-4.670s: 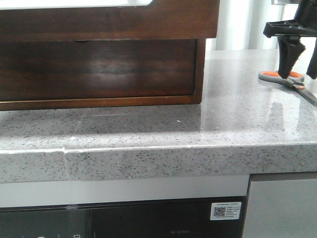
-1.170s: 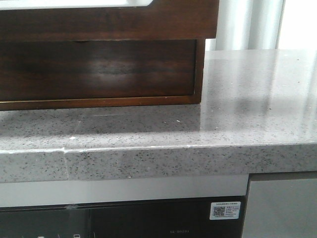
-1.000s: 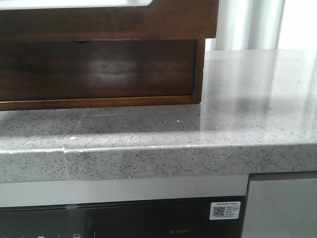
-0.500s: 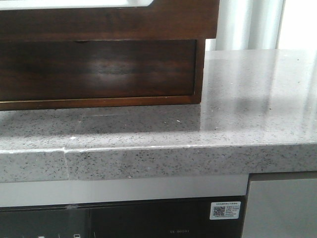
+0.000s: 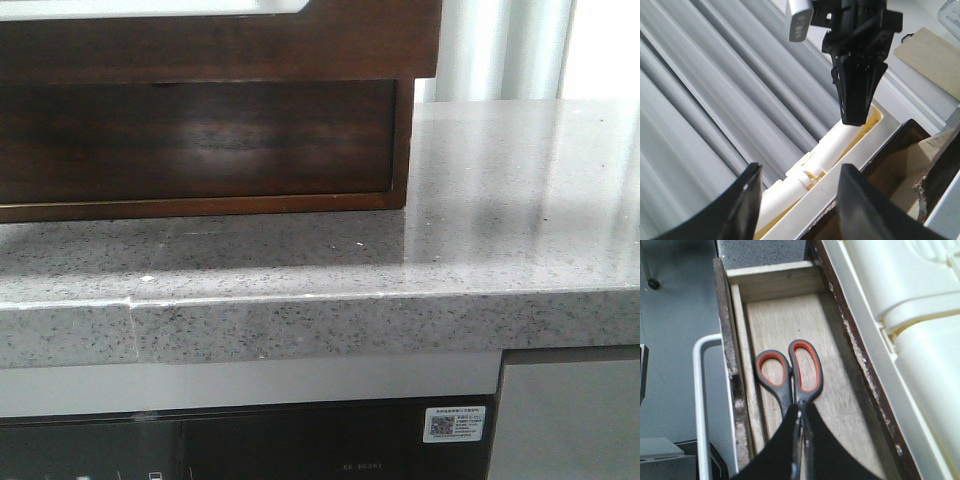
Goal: Put scissors in drawer with both arms
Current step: 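Lower the scissors into the drawer and open the right gripper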
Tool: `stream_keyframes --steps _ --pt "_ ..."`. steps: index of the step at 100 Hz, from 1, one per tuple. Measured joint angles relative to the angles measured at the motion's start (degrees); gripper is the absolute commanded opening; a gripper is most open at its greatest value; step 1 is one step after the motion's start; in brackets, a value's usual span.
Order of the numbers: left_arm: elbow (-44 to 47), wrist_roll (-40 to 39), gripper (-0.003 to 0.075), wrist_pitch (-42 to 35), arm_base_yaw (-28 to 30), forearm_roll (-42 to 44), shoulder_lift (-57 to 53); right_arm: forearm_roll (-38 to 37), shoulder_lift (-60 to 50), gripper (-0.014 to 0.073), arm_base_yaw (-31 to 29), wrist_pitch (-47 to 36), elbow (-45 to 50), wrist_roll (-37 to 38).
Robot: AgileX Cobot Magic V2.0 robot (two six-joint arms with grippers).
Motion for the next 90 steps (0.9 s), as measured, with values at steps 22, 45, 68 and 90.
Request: stream_keyframes --steps 22,45,68,90 --pt "0.0 -4.2 0.0004 0.0 0.0 0.0 0.0 -0.3 -4.8 -0.0115 0.0 0.5 0.0 2.3" --pt "0.0 -14.8 0.0004 0.0 0.0 0.6 -2.4 -3.9 -11.2 -0.0114 0.0 1.0 0.0 2.3" --pt "0.0 -27.3 0.0004 9.1 0.0 4.0 -8.7 -6.9 -18.1 -0.0114 0.0 1.3 0.0 2.4" --pt "0.0 -34.4 0.0004 18.5 0.0 6.0 -16.3 -7.0 -27.3 -0.0114 0.0 -0.5 8.4 2.4"
